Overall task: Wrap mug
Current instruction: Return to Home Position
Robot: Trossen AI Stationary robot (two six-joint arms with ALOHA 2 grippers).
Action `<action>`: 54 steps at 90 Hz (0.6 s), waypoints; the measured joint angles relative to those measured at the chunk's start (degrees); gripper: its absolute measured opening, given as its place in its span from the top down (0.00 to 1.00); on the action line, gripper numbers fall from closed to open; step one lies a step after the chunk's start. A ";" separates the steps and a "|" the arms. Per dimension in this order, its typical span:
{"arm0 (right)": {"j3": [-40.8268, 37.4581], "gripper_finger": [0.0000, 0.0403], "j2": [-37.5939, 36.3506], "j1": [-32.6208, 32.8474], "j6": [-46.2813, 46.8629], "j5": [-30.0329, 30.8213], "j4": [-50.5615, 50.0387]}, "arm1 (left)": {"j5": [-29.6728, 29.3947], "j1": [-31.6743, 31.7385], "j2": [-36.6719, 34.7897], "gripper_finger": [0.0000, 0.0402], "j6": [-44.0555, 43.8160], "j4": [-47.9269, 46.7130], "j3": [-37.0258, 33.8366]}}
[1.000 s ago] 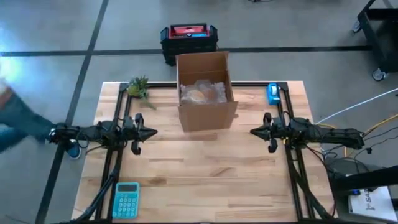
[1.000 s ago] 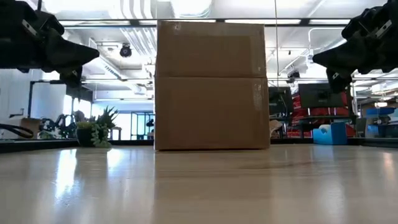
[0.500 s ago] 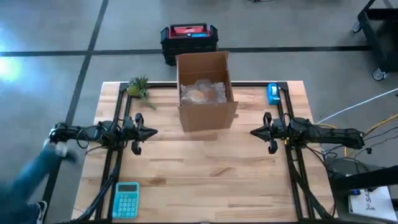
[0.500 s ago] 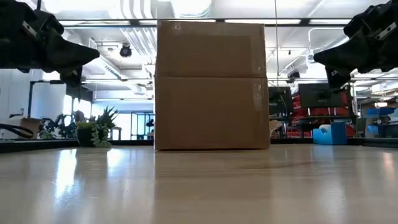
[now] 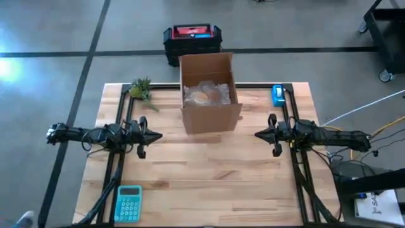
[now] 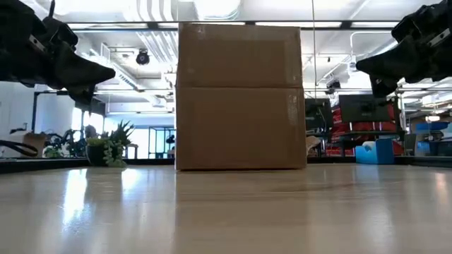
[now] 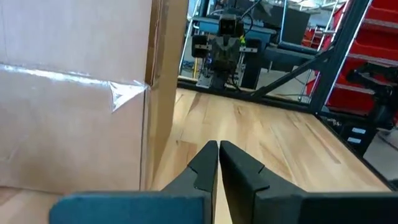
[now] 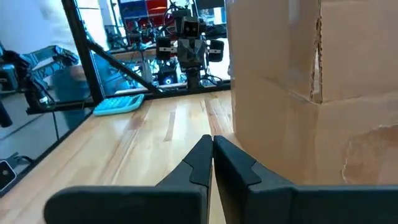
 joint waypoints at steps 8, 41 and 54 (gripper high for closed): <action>0.00 1.00 0.00 0.00 -0.26 0.02 0.00 | 0.00 0.00 1.07 0.98 0.00 0.02 0.00; 0.00 1.00 0.00 0.00 6.54 0.07 0.00 | 0.02 0.00 5.59 0.98 0.00 0.03 -0.01; 0.00 1.00 0.26 0.00 6.56 0.09 0.00 | 0.02 0.00 7.17 0.98 0.00 0.15 -0.01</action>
